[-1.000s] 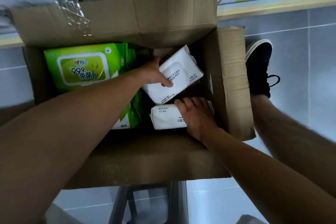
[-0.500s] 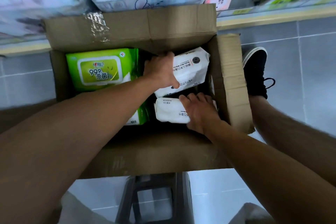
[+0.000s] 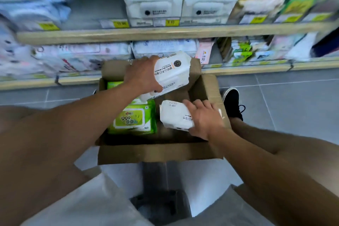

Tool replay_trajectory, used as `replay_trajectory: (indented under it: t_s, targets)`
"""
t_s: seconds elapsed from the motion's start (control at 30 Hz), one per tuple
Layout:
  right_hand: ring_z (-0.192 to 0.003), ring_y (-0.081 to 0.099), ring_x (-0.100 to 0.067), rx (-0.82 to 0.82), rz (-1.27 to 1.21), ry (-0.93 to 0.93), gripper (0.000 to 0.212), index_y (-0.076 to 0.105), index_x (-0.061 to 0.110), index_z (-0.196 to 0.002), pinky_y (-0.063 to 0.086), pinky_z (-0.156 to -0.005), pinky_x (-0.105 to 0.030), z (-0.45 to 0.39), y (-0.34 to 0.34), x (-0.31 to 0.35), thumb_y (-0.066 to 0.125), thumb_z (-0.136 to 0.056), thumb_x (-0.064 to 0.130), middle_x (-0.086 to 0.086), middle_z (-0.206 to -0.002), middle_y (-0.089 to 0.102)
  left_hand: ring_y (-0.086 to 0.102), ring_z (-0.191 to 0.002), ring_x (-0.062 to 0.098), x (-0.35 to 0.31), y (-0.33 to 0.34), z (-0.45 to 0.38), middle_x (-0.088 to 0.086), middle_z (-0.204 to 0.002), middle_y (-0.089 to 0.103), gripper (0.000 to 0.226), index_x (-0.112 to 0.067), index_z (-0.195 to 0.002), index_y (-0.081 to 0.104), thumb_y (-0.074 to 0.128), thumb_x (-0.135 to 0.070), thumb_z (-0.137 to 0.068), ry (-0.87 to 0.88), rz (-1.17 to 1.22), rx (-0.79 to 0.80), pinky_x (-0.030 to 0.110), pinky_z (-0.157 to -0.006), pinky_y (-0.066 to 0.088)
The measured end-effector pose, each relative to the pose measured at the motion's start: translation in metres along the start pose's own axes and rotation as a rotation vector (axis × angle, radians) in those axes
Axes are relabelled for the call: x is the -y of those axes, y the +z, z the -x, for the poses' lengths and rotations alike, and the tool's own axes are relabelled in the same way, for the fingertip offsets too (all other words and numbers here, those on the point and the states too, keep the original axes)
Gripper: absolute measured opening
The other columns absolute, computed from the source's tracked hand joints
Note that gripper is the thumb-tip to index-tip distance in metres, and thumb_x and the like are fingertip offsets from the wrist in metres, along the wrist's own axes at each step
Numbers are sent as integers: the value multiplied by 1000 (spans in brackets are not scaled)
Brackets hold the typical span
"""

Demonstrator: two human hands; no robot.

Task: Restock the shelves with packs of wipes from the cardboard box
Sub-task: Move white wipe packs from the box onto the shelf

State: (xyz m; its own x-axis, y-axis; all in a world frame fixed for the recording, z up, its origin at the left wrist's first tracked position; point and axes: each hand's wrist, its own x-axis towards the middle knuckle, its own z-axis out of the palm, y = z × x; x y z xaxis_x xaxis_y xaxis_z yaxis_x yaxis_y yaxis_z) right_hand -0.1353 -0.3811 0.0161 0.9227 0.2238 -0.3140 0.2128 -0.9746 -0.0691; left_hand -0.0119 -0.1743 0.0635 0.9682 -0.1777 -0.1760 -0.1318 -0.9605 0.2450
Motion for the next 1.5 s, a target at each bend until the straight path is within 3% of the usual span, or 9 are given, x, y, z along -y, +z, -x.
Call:
replay_trajectory:
  t_s: [0.27, 0.67, 0.9, 1.1, 1.27, 1.4, 1.5]
  targets:
    - [-122, 40, -30, -149, -1, 88, 96, 19, 31, -144, 30, -102, -46, 26, -50, 5, 74, -66, 46, -2, -131, 46, 53, -110, 31, 27, -69, 49, 5, -118, 57, 100, -31, -130, 42, 85, -41, -40, -98, 108, -196, 43, -87, 46]
    - [-125, 39, -32, -363, -52, 206, 94, 22, 29, -144, 30, -105, -49, 11, -126, -8, 72, -67, 47, -5, -135, 46, 54, -106, 30, 41, -133, 75, 5, -113, 57, 94, -32, -123, 47, 86, -43, -38, -162, 134, -329, 42, -82, 47]
    - [-119, 42, -36, -479, -112, 251, 92, 28, 28, -141, 34, -96, -47, -24, -173, -22, 74, -63, 44, -9, -130, 48, 54, -108, 30, 43, -155, 55, 3, -114, 59, 95, -33, -127, 46, 86, -43, -41, -164, 140, -380, 40, -84, 45]
    - [-119, 41, -37, -578, -82, 252, 97, 29, 27, -144, 34, -96, -47, -68, -220, -52, 78, -62, 44, -11, -133, 47, 56, -101, 31, 37, -171, 16, 4, -109, 60, 90, -34, -118, 47, 83, -47, -37, -171, 119, -381, 41, -81, 48]
    - [-119, 41, -37, -683, -23, 212, 95, 32, 26, -143, 31, -97, -46, -117, -264, -79, 80, -63, 41, -13, -131, 48, 55, -103, 30, 30, -178, -17, 3, -110, 60, 91, -32, -123, 46, 86, -45, -42, -149, 108, -390, 45, -82, 48]
    - [-123, 37, -37, -683, 32, 196, 81, 38, 23, -139, 27, -104, -48, -161, -283, -95, 78, -69, 36, -13, -133, 46, 56, -102, 29, 25, -180, -40, 1, -109, 60, 88, -32, -121, 48, 86, -44, -42, -142, 113, -403, 46, -85, 48]
    - [-121, 39, -38, -744, 116, 135, 61, 43, 24, -140, 24, -107, -49, -189, -265, -100, 62, -82, 17, -10, -136, 48, 56, -103, 30, 24, -179, -55, 2, -110, 61, 88, -32, -120, 48, 86, -43, -42, -138, 98, -405, 47, -87, 47]
